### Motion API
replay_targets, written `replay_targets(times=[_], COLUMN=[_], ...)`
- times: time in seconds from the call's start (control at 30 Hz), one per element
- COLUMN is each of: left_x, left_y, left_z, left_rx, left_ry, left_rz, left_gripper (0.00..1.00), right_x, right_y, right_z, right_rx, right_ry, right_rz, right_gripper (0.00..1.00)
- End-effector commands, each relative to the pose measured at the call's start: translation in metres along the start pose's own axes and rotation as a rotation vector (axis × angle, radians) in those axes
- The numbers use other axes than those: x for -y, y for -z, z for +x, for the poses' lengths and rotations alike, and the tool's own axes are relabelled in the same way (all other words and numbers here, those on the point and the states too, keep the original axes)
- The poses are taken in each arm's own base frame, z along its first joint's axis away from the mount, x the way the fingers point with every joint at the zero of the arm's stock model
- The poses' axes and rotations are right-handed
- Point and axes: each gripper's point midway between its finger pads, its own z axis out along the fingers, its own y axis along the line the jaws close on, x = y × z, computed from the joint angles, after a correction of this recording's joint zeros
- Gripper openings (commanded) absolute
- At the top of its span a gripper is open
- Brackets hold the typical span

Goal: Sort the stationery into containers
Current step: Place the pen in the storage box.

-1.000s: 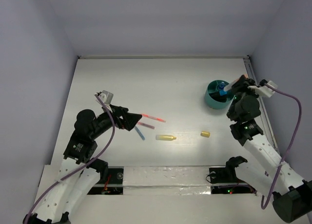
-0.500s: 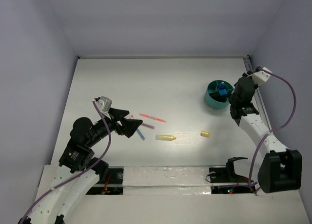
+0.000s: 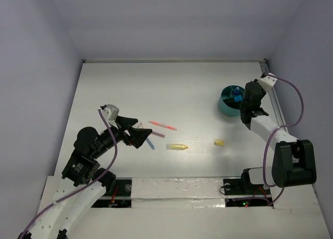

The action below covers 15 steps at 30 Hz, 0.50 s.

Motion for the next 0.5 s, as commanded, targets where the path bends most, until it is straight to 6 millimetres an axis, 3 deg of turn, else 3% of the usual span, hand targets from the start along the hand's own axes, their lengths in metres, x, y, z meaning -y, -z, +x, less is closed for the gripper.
replay_targets(times=[0.0, 0.1, 0.2, 0.23, 0.33, 0.47], left_x=[0.004, 0.004, 0.002, 0.002, 0.001, -0.002], left_y=[0.000, 0.000, -0.002, -0.002, -0.003, -0.003], left_z=[-0.009, -0.009, -0.007, -0.007, -0.006, -0.007], left_rx=[0.035, 0.034, 0.028, 0.028, 0.024, 0.028], left_ry=[-0.023, -0.021, -0.019, -0.019, -0.017, -0.015], left_rz=[0.014, 0.013, 0.009, 0.009, 0.006, -0.004], left_gripper=[0.99, 0.99, 0.99, 0.99, 0.99, 0.99], right_x=[-0.002, 0.000, -0.003, -0.003, -0.006, -0.013], right_y=[-0.002, 0.000, 0.003, 0.005, 0.010, 0.020], right_z=[-0.002, 0.007, 0.004, -0.002, -0.022, -0.042], right_rx=[0.020, -0.001, -0.007, -0.002, 0.017, 0.012], right_ry=[-0.049, -0.055, -0.056, -0.062, -0.090, -0.113], right_rz=[-0.009, -0.009, -0.029, -0.036, -0.048, -0.092], right_gripper=[0.00, 0.01, 0.25, 0.40, 0.55, 0.62])
